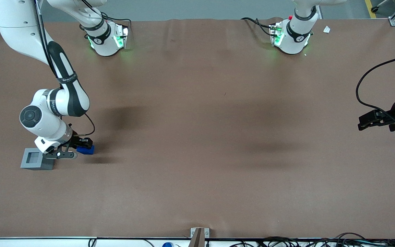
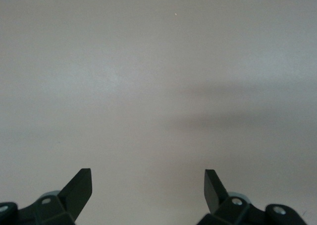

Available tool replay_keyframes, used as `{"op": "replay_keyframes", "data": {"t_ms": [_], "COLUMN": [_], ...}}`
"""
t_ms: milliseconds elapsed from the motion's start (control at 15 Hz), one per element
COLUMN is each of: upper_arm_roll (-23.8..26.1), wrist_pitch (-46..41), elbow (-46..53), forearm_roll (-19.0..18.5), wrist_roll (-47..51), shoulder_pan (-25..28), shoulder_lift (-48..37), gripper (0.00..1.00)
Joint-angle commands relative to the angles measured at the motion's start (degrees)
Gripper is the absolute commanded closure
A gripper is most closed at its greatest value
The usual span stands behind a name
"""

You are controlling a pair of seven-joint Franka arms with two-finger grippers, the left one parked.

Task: Insert blue part into gray base with right arm
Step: 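Lower the right gripper over the blue block and close on it, then lift the blue block and carry it over the gray base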

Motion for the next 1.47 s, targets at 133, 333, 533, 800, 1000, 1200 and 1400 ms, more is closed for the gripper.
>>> {"op": "replay_keyframes", "data": {"t_ms": [133,333,533,800,1000,1200,1400], "upper_arm_roll": [0.0,-0.1,-0.2,-0.2,-0.2,-0.4,-0.4], "wrist_pitch": [0.0,-0.8,-6.1,-22.1,-25.9,-25.8,-25.8], "elbow": [1.3,2.8,4.8,14.1,17.2,17.7,19.2], "forearm_roll": [0.2,0.3,0.3,0.3,0.3,0.2,0.2], "wrist_roll": [-0.1,0.0,0.0,-0.1,-0.5,-5.2,-9.2], "shoulder_pan": [-0.3,-0.5,-0.8,-2.5,-3.6,-5.6,-8.2], "shoulder_lift": [1.0,1.0,0.3,-0.7,-1.9,-2.7,-2.7], "gripper": [0.7,0.89,0.91,0.97,0.97,0.97,0.97]}}
